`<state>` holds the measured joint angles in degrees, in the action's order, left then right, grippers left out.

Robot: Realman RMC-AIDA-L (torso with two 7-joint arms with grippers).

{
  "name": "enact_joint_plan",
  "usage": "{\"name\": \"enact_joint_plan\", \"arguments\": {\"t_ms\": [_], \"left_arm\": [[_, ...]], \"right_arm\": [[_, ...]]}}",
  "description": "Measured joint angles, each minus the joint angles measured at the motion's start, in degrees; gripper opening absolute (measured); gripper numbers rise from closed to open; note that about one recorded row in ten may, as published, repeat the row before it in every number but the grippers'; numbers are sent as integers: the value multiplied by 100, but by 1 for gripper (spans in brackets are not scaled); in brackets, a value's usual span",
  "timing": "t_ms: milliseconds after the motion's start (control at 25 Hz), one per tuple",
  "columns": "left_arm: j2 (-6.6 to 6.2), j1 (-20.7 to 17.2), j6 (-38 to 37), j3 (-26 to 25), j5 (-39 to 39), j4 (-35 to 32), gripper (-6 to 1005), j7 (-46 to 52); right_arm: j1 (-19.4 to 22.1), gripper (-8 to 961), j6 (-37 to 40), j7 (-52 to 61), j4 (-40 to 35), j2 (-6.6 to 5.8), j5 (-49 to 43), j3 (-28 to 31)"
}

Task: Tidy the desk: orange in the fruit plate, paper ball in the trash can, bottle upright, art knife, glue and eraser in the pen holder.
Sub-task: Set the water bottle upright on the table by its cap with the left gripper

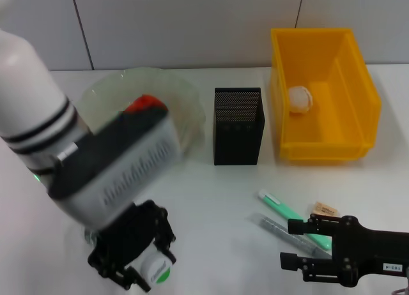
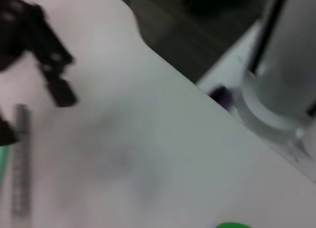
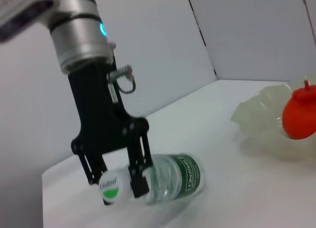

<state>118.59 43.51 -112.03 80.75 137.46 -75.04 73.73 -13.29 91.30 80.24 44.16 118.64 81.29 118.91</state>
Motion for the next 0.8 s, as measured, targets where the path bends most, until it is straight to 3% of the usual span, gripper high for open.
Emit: {"name": "enact_joint_plan", "arguments": {"t_ms": [800], "left_arm": [[-63,-64,-7,-2512,0,551,450,-5]], "right_arm": [[-316,737,-36,-70,-25,-107,0,1]]}}
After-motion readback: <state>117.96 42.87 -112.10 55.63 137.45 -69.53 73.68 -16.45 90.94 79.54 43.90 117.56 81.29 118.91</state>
